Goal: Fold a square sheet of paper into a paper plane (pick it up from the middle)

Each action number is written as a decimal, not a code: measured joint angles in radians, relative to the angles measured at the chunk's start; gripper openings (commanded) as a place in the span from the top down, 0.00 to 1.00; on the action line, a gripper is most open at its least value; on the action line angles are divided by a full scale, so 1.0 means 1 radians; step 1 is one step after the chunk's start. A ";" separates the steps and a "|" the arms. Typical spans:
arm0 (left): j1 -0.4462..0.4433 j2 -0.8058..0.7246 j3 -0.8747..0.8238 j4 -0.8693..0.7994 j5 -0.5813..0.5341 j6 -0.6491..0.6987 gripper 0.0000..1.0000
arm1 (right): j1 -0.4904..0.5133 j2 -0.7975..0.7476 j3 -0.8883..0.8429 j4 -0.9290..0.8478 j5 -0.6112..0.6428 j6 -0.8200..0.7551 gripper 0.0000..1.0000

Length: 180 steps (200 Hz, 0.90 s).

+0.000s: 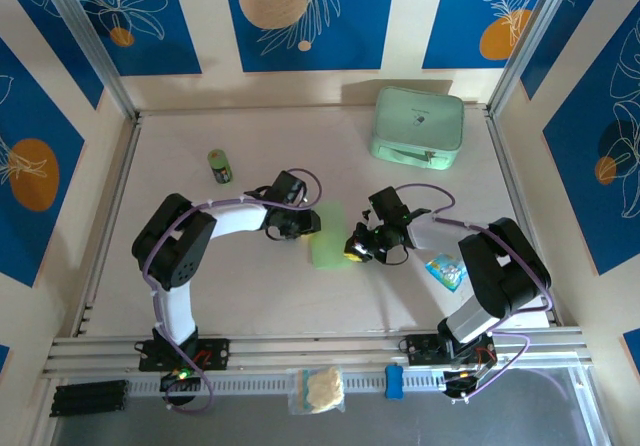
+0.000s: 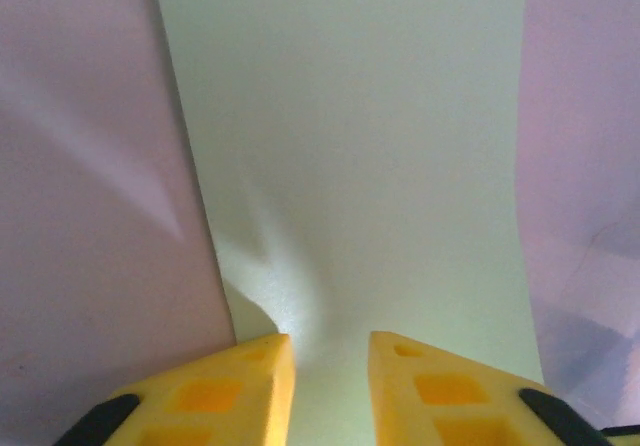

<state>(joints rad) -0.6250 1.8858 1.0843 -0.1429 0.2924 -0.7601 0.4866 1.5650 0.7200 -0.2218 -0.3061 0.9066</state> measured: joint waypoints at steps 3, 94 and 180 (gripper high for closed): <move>0.000 -0.001 0.002 0.000 -0.003 0.002 0.68 | 0.000 0.000 0.002 -0.003 0.001 0.000 1.00; 0.029 0.036 0.041 0.013 -0.022 0.060 0.77 | 0.005 0.000 0.041 -0.053 0.010 0.000 1.00; 0.029 0.051 0.056 0.006 -0.021 0.063 0.80 | 0.047 0.087 0.146 -0.006 -0.001 0.003 1.00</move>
<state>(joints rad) -0.5957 1.9369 1.1400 -0.1368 0.2710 -0.6975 0.5331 1.6520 0.8665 -0.2276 -0.3073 0.9096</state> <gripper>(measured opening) 0.200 0.048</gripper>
